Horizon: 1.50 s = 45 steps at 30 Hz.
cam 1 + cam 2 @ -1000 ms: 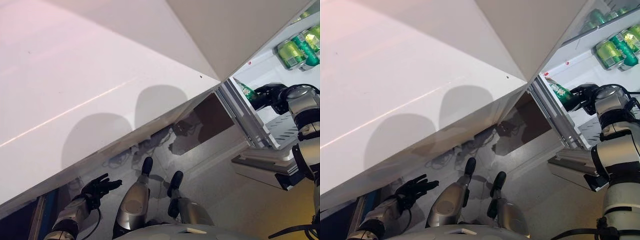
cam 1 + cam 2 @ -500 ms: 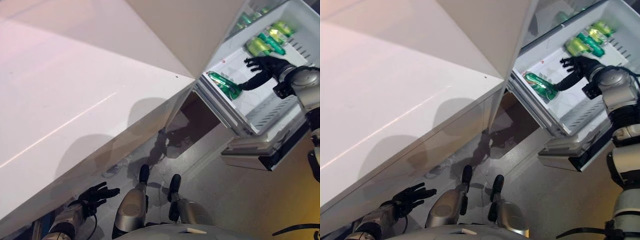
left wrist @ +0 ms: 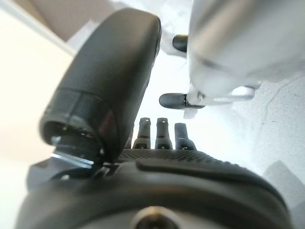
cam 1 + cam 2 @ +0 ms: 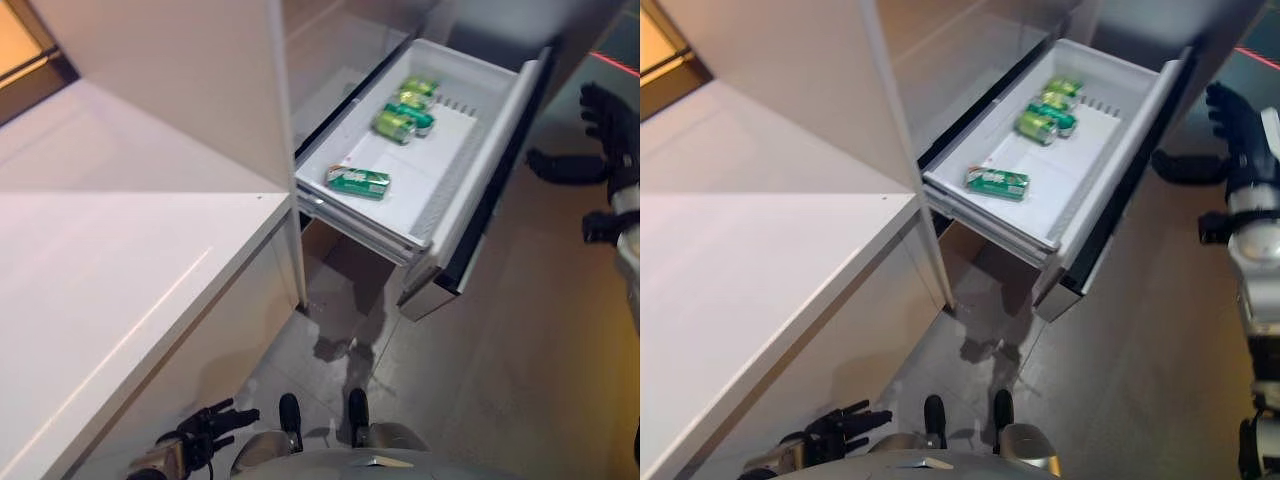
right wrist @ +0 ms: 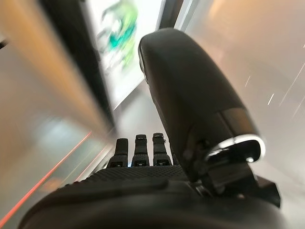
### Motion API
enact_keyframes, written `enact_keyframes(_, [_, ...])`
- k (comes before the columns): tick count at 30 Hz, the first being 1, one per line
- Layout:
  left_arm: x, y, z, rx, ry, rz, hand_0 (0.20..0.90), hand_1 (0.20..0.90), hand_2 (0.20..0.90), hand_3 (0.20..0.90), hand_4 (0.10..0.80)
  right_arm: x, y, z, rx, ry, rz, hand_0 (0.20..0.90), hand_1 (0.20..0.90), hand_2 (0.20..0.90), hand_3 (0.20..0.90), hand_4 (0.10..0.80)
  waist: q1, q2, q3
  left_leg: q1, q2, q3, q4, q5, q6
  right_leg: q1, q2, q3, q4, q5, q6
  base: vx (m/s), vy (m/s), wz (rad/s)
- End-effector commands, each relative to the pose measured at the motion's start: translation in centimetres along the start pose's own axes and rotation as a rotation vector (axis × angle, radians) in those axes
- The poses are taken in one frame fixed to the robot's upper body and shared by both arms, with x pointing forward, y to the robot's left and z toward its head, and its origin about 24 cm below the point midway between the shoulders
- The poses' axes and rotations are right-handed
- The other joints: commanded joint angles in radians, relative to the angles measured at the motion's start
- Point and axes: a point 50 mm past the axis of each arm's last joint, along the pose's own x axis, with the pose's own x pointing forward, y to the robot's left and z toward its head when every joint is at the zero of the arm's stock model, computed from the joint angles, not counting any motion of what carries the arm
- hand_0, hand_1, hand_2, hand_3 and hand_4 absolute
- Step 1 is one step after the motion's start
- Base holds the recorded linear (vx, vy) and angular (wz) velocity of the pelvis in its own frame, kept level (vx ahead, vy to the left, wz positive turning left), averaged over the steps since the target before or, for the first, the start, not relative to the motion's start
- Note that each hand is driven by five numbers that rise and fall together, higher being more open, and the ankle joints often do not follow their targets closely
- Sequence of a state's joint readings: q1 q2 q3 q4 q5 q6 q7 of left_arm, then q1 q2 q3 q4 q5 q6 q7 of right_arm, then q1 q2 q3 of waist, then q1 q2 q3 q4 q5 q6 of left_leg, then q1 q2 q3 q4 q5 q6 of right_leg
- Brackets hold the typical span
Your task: Put drinks into fridge and close the fridge
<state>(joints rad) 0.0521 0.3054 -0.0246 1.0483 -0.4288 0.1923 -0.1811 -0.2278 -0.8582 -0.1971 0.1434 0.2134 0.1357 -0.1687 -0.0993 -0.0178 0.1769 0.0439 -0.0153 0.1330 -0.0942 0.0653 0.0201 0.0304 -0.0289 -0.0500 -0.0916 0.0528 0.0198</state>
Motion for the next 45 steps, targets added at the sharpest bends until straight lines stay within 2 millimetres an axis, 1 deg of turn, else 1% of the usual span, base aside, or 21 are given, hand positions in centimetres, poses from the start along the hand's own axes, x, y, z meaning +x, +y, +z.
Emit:
enact_keyframes(1, [-0.6, 2.5, -2.3, 0.066, 0.095, 0.106, 0.9, 0.9, 0.9, 0.9, 0.8, -1.5, -1.3, 0.5, 0.047, -0.132, -0.129, 0.9, 0.9, 0.9, 0.9, 0.8, -0.002, 0.001, -0.099, 0.055, -0.005, -0.025, 0.017, -0.146, 0.002, -0.016, -0.021, 0.043, 0.07, -0.047, 0.08, 0.11, -0.022, -0.09])
enact_keyframes(4, [-0.6, 2.5, -3.0, 0.061, 0.097, 0.124, 0.9, 0.9, 0.9, 0.9, 0.8, -2.7, -0.6, -1.6, 0.071, -0.072, -0.086, 0.9, 0.9, 0.9, 0.9, 0.8, -0.011, 0.011, -0.083, 0.064, -0.011, -0.028, 0.081, -0.173, 0.009, -0.003, -0.027, 0.044, 0.122, -0.073, 0.068, 0.121, -0.011, -0.06])
enact_keyframes(5, [-0.6, 2.5, -3.0, 0.06, 0.097, 0.125, 0.9, 0.9, 0.9, 0.9, 0.8, -2.8, -0.5, -1.8, 0.073, -0.065, -0.078, 0.9, 0.9, 0.9, 0.9, 0.8, -0.012, 0.011, -0.08, 0.064, -0.012, -0.029, 0.091, -0.178, 0.01, -0.002, -0.028, 0.043, 0.128, -0.077, 0.067, 0.113, 0.002, 0.0])
enact_keyframes(8, [-0.6, 2.1, -3.1, 0.079, 0.092, 0.125, 0.9, 0.9, 0.9, 0.9, 0.8, -3.9, 0.5, -3.9, 0.062, 0.013, -0.038, 0.9, 0.9, 0.9, 0.9, 0.8, -0.011, 0.019, -0.042, 0.043, -0.021, -0.035, 0.221, -0.225, 0.02, 0.002, -0.043, 0.032, 0.202, -0.11, 0.046, 0.111, 0.003, 0.03])
enact_keyframes(12, [-0.6, 2.1, -3.4, 0.098, 0.102, 0.123, 0.9, 0.9, 0.9, 0.9, 0.8, -4.4, 1.3, -5.3, 0.09, 0.065, -0.006, 0.9, 0.9, 0.9, 0.9, 0.8, -0.001, 0.03, -0.001, 0.021, -0.032, -0.053, 0.311, -0.257, 0.028, 0.004, -0.053, 0.006, 0.264, -0.138, 0.03, 0.084, 0.004, 0.17])
enact_keyframes(15, [-0.6, 1.9, -3.7, 0.1, 0.106, 0.12, 0.9, 0.9, 0.9, 0.9, 0.8, -4.5, 1.8, -5.6, 0.089, 0.079, 0.018, 0.9, 0.9, 0.9, 0.9, 0.8, 0.003, 0.037, 0.012, 0.008, -0.038, -0.061, 0.349, -0.272, 0.033, -0.001, -0.061, -0.003, 0.301, -0.159, 0.023, 0.061, 0.016, 0.23])
enact_keyframes(16, [-0.6, 1.8, -3.8, 0.099, 0.107, 0.12, 0.9, 0.9, 0.9, 0.9, 0.8, -4.5, 2.3, -5.8, 0.09, 0.085, 0.036, 0.9, 0.9, 0.9, 0.9, 0.8, 0.01, 0.042, 0.023, -0.005, -0.043, -0.068, 0.381, -0.284, 0.036, -0.007, -0.069, -0.011, 0.329, -0.172, 0.018, 0.047, 0.022, 0.19])
enact_keyframes(19, [-0.5, 1.6, -3.6, 0.1, 0.104, 0.118, 0.9, 0.9, 0.9, 0.9, 0.8, -4.2, 3.1, -5.8, 0.098, 0.089, 0.056, 0.9, 0.9, 0.9, 0.9, 0.8, 0.019, 0.05, 0.039, -0.032, -0.047, -0.076, 0.426, -0.302, 0.041, -0.02, -0.081, -0.027, 0.375, -0.199, 0.008, 0.022, 0.026, 0.18])
enact_keyframes(22, [-0.3, 1.3, -3.2, 0.097, 0.09, 0.121, 0.9, 0.9, 0.9, 0.9, 0.8, -3.6, 4.0, -5.4, 0.121, 0.079, 0.068, 0.9, 0.9, 0.9, 0.9, 0.8, 0.032, 0.059, 0.068, -0.088, -0.061, -0.095, 0.508, -0.333, 0.051, -0.059, -0.088, -0.038, 0.459, -0.234, -0.013, -0.003, 0.013, 0.28])
enact_keyframes(25, [-0.2, 1.0, -2.8, 0.107, 0.08, 0.111, 0.9, 0.9, 0.9, 0.9, 0.8, -3.1, 4.7, -4.9, 0.139, 0.055, 0.084, 0.9, 0.9, 0.9, 0.9, 0.8, 0.04, 0.067, 0.088, -0.138, -0.069, -0.109, 0.57, -0.347, 0.058, -0.101, -0.089, -0.038, 0.525, -0.255, -0.031, -0.002, 0.005, 0.27])
enact_keyframes(28, [0.0, 0.5, -2.0, 0.118, 0.057, 0.097, 0.9, 0.9, 0.9, 0.9, 0.8, -2.3, 5.7, -3.6, 0.162, 0.003, 0.117, 0.9, 0.9, 0.9, 0.9, 0.8, 0.046, 0.076, 0.113, -0.204, -0.075, -0.116, 0.639, -0.358, 0.062, -0.165, -0.088, -0.038, 0.602, -0.275, -0.049, -0.028, -0.004, 0.18])
enact_keyframes(32, [0.3, -0.1, -0.3, 0.13, 0.009, 0.083, 0.9, 0.9, 0.9, 0.9, 0.8, -0.8, 7.4, -0.6, 0.192, -0.091, 0.161, 0.9, 0.9, 0.9, 0.9, 0.8, 0.052, 0.08, 0.159, -0.289, -0.08, -0.118, 0.713, -0.364, 0.062, -0.246, -0.079, -0.036, 0.676, -0.286, -0.065, -0.102, -0.026, 0.07])
enact_keyframes(33, [0.3, -0.3, 0.2, 0.131, -0.003, 0.081, 0.9, 0.9, 0.9, 0.9, 0.8, -0.3, 7.9, 0.4, 0.195, -0.125, 0.176, 0.9, 0.9, 0.9, 0.9, 0.8, 0.053, 0.082, 0.172, -0.309, -0.078, -0.116, 0.731, -0.365, 0.061, -0.267, -0.078, -0.036, 0.693, -0.289, -0.068, -0.133, -0.012, -0.01])
enact_keyframes(34, [0.4, -0.6, 0.9, 0.134, -0.022, 0.074, 0.9, 0.9, 0.9, 0.9, 0.8, 0.3, 8.8, 2.0, 0.204, -0.172, 0.205, 0.9, 0.9, 0.9, 0.9, 0.8, 0.054, 0.086, 0.195, -0.342, -0.074, -0.112, 0.76, -0.364, 0.058, -0.299, -0.074, -0.033, 0.718, -0.29, -0.075, -0.138, -0.009, -0.03])
enact_keyframes(37, [0.5, -1.0, 2.1, 0.127, -0.053, 0.064, 0.9, 0.9, 0.9, 0.9, 0.8, 1.1, 10.1, 4.7, 0.22, -0.263, 0.26, 0.9, 0.9, 0.9, 0.9, 0.8, 0.06, 0.091, 0.233, -0.392, -0.069, -0.108, 0.808, -0.374, 0.061, -0.354, -0.065, -0.026, 0.762, -0.299, -0.082, -0.114, -0.001, -0.02])
enact_keyframes(39, [0.5, -1.2, 2.5, 0.13, -0.066, 0.056, 0.9, 0.9, 0.9, 0.9, 0.8, 1.3, 10.8, 6.2, 0.235, -0.307, 0.291, 0.9, 0.9, 0.9, 0.9, 0.8, 0.065, 0.093, 0.248, -0.413, -0.067, -0.108, 0.822, -0.372, 0.062, -0.374, -0.06, -0.024, 0.774, -0.299, -0.085, -0.067, -0.007, -0.11])
enact_keyframes(40, [0.5, -1.3, 2.7, 0.136, -0.073, 0.051, 0.9, 0.9, 0.9, 0.9, 0.8, 1.5, 11.4, 7.3, 0.243, -0.341, 0.32, 0.9, 0.9, 0.9, 0.9, 0.8, 0.07, 0.093, 0.257, -0.424, -0.067, -0.109, 0.829, -0.371, 0.062, -0.386, -0.055, -0.022, 0.782, -0.298, -0.087, -0.019, -0.012, -0.24])
enact_keyframes(41, [0.6, -1.4, 2.8, 0.136, -0.074, 0.05, 0.9, 0.9, 0.9, 0.9, 0.8, 1.5, 11.6, 7.5, 0.243, -0.348, 0.325, 0.9, 0.9, 0.9, 0.9, 0.8, 0.07, 0.093, 0.258, -0.426, -0.066, -0.109, 0.831, -0.371, 0.062, -0.388, -0.054, -0.021, 0.784, -0.299, -0.088, -0.02, -0.011, -0.24])
enact_keyframes(42, [0.6, -1.8, 3.1, 0.14, -0.082, 0.041, 0.9, 0.9, 0.9, 0.9, 0.8, 1.7, 12.4, 9.0, 0.244, -0.393, 0.363, 0.9, 0.9, 0.9, 0.9, 0.8, 0.076, 0.096, 0.269, -0.439, -0.065, -0.109, 0.84, -0.366, 0.062, -0.404, -0.052, -0.019, 0.796, -0.297, -0.089, 0.0, 0.0, 0.0])
enact_keyframes(43, [0.6, -1.8, 3.1, 0.14, -0.082, 0.041, 0.9, 0.9, 0.9, 0.9, 0.8, 1.7, 12.4, 9.0, 0.244, -0.394, 0.363, 0.9, 0.9, 0.9, 0.9, 0.8, 0.075, 0.096, 0.269, -0.44, -0.065, -0.109, 0.84, -0.366, 0.062, -0.404, -0.052, -0.019, 0.796, -0.298, -0.089, -0.013, 0.001, 0.24])
enact_keyframes(45, [0.8, -2.6, 3.7, 0.14, -0.095, 0.027, 0.9, 0.9, 0.9, 0.9, 0.8, 1.8, 13.8, 11.7, 0.239, -0.463, 0.434, 0.9, 0.9, 0.9, 0.9, 0.8, 0.086, 0.102, 0.28, -0.46, -0.065, -0.107, 0.85, -0.357, 0.057, -0.426, -0.052, -0.021, 0.807, -0.294, -0.09, -0.016, 0.013, 0.16])
